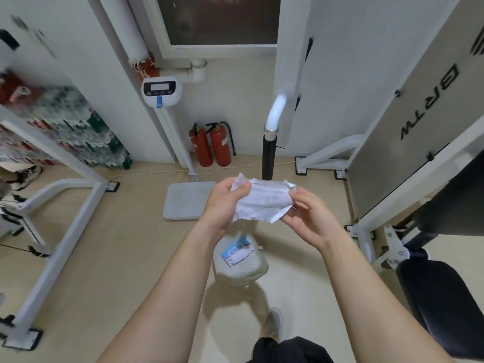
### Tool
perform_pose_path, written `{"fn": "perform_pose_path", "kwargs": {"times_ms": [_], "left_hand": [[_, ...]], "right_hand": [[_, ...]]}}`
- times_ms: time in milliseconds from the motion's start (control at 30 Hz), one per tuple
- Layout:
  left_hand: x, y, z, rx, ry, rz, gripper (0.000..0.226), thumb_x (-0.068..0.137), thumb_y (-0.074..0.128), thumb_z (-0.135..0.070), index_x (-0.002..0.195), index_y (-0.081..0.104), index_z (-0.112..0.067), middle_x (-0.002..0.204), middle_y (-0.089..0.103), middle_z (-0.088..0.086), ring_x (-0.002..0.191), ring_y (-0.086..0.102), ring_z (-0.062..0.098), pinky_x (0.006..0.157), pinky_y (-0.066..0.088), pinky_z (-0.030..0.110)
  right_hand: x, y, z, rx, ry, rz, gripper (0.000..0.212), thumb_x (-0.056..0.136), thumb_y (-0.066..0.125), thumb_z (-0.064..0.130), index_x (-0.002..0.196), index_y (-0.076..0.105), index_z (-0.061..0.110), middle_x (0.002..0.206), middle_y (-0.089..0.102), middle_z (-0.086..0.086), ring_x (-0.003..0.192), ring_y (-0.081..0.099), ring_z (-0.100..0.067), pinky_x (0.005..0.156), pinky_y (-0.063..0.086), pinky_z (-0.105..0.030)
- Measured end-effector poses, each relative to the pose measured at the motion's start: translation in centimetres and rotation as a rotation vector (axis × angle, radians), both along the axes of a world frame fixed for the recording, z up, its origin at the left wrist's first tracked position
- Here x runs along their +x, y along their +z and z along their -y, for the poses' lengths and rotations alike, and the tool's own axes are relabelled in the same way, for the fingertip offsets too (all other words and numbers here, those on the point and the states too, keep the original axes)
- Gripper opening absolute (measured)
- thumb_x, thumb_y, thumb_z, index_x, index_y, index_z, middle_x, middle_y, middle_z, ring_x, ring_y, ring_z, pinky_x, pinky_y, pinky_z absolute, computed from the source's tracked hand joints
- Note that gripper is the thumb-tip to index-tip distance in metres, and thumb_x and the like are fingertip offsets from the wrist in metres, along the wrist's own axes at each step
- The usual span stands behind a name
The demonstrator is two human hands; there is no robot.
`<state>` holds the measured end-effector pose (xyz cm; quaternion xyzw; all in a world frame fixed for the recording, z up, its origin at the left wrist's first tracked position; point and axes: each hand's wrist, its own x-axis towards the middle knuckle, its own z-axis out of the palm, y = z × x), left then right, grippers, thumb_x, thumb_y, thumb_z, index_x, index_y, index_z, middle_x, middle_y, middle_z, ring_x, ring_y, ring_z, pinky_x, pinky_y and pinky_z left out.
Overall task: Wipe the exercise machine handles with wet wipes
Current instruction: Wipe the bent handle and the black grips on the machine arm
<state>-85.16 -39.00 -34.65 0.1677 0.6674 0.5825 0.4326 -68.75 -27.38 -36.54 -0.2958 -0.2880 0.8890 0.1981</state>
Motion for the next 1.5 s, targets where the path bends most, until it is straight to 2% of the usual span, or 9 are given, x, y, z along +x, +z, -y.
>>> {"fn": "perform_pose_path", "kwargs": {"times_ms": [100, 200, 367, 533, 700, 833, 967, 1167, 1500], "left_hand": [[-1.2, 0.2, -1.2, 0.004, -0.014, 0.048, 0.017, 0.099, 0.063, -0.022, 0.107, 0.068, -0.008, 0.092, 0.076, 0.009, 0.075, 0.074, 0.019, 0.057, 0.054, 0.025], [-2.1, 0.6, -2.1, 0.032, -0.021, 0.100, 0.011, 0.101, 0.060, -0.018, 0.102, 0.066, -0.008, 0.076, 0.072, 0.002, 0.057, 0.067, 0.014, 0.045, 0.047, 0.019], [-4.8, 0.8, -3.2, 0.143, -0.052, 0.096, 0.013, 0.101, 0.060, -0.017, 0.103, 0.070, -0.008, 0.098, 0.075, 0.013, 0.090, 0.074, 0.026, 0.070, 0.058, 0.033], [-7.6, 1.0, -4.1, 0.204, -0.169, 0.055, 0.010, 0.099, 0.062, -0.018, 0.094, 0.070, -0.016, 0.086, 0.071, 0.005, 0.083, 0.070, 0.021, 0.068, 0.056, 0.032], [-10.8, 0.4, -4.6, 0.164, -0.270, -0.002, 0.012, 0.098, 0.065, -0.019, 0.102, 0.073, -0.011, 0.096, 0.074, 0.010, 0.090, 0.072, 0.023, 0.076, 0.057, 0.035], [-12.2, -0.9, -5.1, 0.068, -0.278, -0.226, 0.014, 0.097, 0.066, -0.024, 0.097, 0.071, -0.011, 0.091, 0.074, 0.005, 0.087, 0.066, 0.013, 0.078, 0.050, 0.032], [-13.1, -1.1, -6.4, 0.189, -0.257, -0.363, 0.009, 0.099, 0.062, -0.014, 0.092, 0.066, -0.015, 0.086, 0.066, -0.013, 0.078, 0.056, -0.012, 0.076, 0.041, 0.011], [-12.2, -1.9, -9.1, 0.268, -0.202, -0.338, 0.020, 0.100, 0.059, -0.012, 0.085, 0.062, -0.024, 0.078, 0.061, -0.013, 0.071, 0.053, -0.002, 0.070, 0.042, 0.015], [-9.7, -1.7, -12.9, 0.245, -0.272, -0.405, 0.026, 0.092, 0.069, -0.009, 0.080, 0.068, -0.032, 0.074, 0.068, -0.023, 0.068, 0.055, 0.005, 0.065, 0.047, 0.019]], "right_hand": [[-0.8, -0.4, -1.5, -0.022, 0.092, -0.158, 0.041, 0.092, 0.052, 0.004, 0.132, 0.054, -0.006, 0.127, 0.060, -0.023, 0.113, 0.060, -0.034, 0.095, 0.054, -0.042], [-1.7, -0.5, -2.3, -0.064, 0.085, -0.260, 0.041, 0.080, 0.065, -0.003, 0.121, 0.060, 0.000, 0.119, 0.065, -0.020, 0.107, 0.065, -0.031, 0.087, 0.057, -0.038], [-2.6, -0.8, -3.2, -0.065, -0.012, -0.159, 0.043, 0.076, 0.060, -0.017, 0.112, 0.060, 0.007, 0.098, 0.075, -0.012, 0.084, 0.074, -0.023, 0.066, 0.061, -0.030], [-3.9, -0.4, -2.6, 0.064, 0.205, 0.141, 0.028, 0.087, 0.064, -0.006, 0.115, 0.061, -0.011, 0.090, 0.071, -0.015, 0.066, 0.071, -0.017, 0.052, 0.054, -0.024], [-5.6, -0.8, -1.9, 0.038, -0.116, -0.112, 0.056, 0.060, 0.095, 0.020, 0.099, 0.056, 0.009, 0.098, 0.069, -0.007, 0.085, 0.067, -0.019, 0.071, 0.057, -0.029], [-7.7, -0.6, -0.7, 0.075, -0.283, -0.172, 0.051, 0.069, 0.088, 0.025, 0.113, 0.065, 0.013, 0.120, 0.068, -0.012, 0.110, 0.063, -0.028, 0.093, 0.052, -0.042], [-8.9, 0.1, 0.2, 0.126, -0.520, -0.180, 0.031, 0.080, 0.080, 0.022, 0.109, 0.069, 0.017, 0.113, 0.069, -0.009, 0.106, 0.065, -0.025, 0.082, 0.056, -0.037], [-8.5, 0.2, -0.5, 0.240, -0.735, 0.027, 0.030, 0.089, 0.034, -0.003, 0.083, 0.060, 0.012, 0.093, 0.063, -0.015, 0.088, 0.060, -0.031, 0.071, 0.044, -0.040], [-6.9, -2.6, -5.9, 0.250, -1.026, 0.347, 0.032, 0.085, 0.041, -0.004, 0.076, 0.059, 0.020, 0.075, 0.053, -0.001, 0.070, 0.051, -0.018, 0.056, 0.036, -0.026]]}}
